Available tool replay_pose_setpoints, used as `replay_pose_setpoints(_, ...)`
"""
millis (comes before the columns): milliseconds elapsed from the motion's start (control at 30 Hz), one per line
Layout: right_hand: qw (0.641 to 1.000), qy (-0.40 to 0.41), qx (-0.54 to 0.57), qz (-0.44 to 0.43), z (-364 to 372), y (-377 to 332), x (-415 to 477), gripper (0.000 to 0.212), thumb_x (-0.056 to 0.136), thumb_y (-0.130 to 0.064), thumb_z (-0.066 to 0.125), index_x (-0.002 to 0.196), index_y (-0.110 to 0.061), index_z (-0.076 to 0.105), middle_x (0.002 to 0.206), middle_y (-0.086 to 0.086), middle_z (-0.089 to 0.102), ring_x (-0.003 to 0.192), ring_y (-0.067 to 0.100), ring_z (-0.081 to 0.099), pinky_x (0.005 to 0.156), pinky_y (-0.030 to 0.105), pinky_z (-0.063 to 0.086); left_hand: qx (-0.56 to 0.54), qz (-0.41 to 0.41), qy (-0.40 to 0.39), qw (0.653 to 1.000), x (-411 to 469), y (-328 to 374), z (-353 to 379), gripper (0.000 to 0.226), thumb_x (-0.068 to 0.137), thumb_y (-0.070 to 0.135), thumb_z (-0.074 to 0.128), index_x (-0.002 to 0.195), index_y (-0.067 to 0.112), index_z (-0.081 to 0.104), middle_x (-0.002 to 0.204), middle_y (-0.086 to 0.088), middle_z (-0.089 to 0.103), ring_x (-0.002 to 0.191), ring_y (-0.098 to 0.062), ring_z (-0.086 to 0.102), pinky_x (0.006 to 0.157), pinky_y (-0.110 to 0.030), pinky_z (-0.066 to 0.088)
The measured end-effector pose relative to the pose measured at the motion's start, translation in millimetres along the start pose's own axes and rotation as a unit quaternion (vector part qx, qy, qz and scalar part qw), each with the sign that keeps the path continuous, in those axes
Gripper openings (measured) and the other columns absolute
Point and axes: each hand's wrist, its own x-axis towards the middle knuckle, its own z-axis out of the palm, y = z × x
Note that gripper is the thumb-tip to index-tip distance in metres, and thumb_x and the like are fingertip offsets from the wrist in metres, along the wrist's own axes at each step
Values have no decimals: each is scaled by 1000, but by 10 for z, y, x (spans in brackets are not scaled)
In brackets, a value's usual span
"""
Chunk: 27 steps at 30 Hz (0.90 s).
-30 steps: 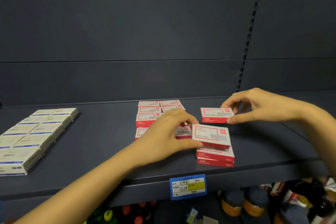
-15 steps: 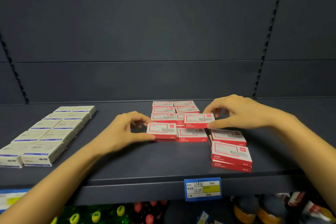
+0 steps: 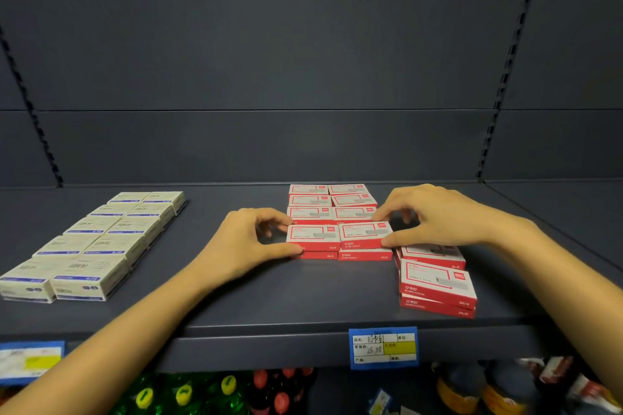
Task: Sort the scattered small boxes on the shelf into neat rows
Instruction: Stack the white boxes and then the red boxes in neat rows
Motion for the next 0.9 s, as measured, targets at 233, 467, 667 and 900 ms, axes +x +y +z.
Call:
replay_pose_setpoints(233, 986, 11, 168, 9, -180, 358, -436, 35, 71, -47, 65, 104, -37, 64, 107, -17, 63, 99, 6, 59, 88, 30, 51, 7, 66, 59, 996, -52, 125, 4, 27, 76, 34, 70, 99, 21, 66, 94, 11, 64, 88, -6, 54, 78, -14, 41)
replay_pose_setpoints(467, 978, -65, 200, 15, -39, 462, -627, 43, 66, -47, 68, 107, -35, 64, 103, -25, 62, 103, 1, 58, 90, 20, 48, -23, 139, -12, 990, -102, 495, 159, 27, 78, 39, 66, 98, 21, 68, 93, 24, 59, 96, 6, 50, 85, -6, 37)
replay_pose_setpoints(667, 979, -26, 199, 30, -41, 474, -688, 39, 67, -50, 65, 104, -35, 64, 99, -20, 62, 95, 8, 58, 88, 35, 50, 0, 175, -123, 977, -62, 782, 413, 47, 74, 57, 61, 113, 32, 59, 113, 17, 59, 105, 7, 46, 94, -18, 41)
replay_pose_setpoints(900, 979, 26, 202, 34, -130, 528, -788, 40, 66, -53, 64, 104, -41, 63, 101, -23, 62, 97, 5, 58, 88, 34, 50, 23, 181, -178, 967, 28, 889, 588, 49, 74, 50, 67, 115, 26, 57, 114, 12, 59, 103, 2, 46, 93, -26, 42)
